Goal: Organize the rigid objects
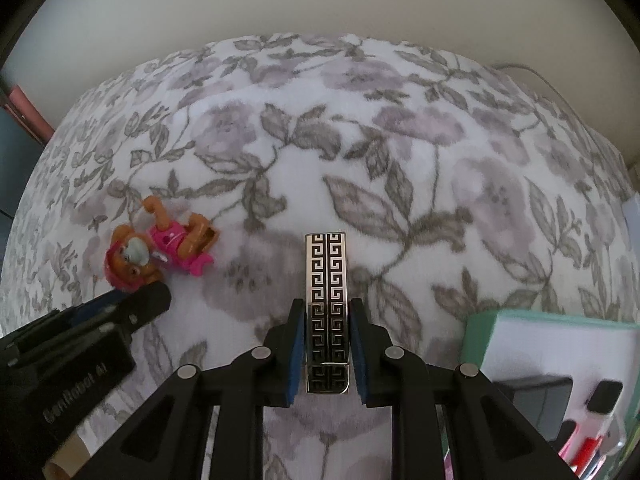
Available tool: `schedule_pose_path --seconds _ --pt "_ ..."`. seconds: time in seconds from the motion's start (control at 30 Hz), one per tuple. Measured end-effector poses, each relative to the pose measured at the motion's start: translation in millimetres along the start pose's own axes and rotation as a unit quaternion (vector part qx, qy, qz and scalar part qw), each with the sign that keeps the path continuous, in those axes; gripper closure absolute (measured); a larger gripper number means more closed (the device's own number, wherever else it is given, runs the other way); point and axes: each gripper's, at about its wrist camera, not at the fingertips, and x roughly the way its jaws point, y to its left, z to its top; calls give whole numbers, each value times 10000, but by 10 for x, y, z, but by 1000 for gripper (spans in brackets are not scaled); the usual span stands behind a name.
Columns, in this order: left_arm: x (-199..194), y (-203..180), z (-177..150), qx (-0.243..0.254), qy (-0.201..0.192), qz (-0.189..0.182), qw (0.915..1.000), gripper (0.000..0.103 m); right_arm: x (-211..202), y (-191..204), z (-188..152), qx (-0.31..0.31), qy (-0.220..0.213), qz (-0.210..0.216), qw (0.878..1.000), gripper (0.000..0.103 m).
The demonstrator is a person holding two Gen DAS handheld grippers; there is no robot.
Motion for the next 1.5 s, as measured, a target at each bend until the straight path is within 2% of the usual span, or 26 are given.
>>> schedule_pose_path --seconds 0.03,0.07,0.23,0.47,0.6,0.77,1.07,1.1,1.17,1.23,1.27,1.4,1.5 --pt "-14 -5 -9 -20 -6 -10 10000 101 -11 -3 -24 7 9 2 10000 81" --pt "-38 -7 -21 -42 -17 -9 10000 102 -26 -12 -66 25 22 8 10000 81" --pt "-162 4 -80 -81 -146 -2 9999 102 -119 -9 -309 129 101 52 9999 81" --pt "-339 196 -164 -525 -122 -652 9964 102 -237 -24 -651 292 170 172 9993 81" --pt "-528 300 -196 -680 -268 -825 9939 102 -315 -68 -739 433 161 317 9984 81" --pt "-764 367 -180 -694 -582 -748 9931 102 -478 -152 -751 539 14 459 9975 81" --pt "-571 242 -89 -457 -610 -645 9950 102 -385 -299 -628 736 90 479 9961 81" --pt "-548 229 -73 -446 -630 -627 9950 100 -389 -313 -627 732 62 523 9959 81" --pt "-488 215 -37 -461 -637 -603 9951 88 -365 -300 -559 678 27 457 9966 81" --pt "-431 208 -13 -489 -613 -580 9952 41 -368 -286 -522 589 -38 392 9975 81" --pt "-397 202 1 -497 -597 -580 9953 37 -369 -288 -499 574 -67 392 9976 81" --pt "-337 175 34 -504 -607 -519 9955 34 -368 -317 -440 598 -135 431 9972 81" --pt "-299 163 56 -508 -631 -448 9957 19 -377 -310 -436 575 -176 440 9972 81"
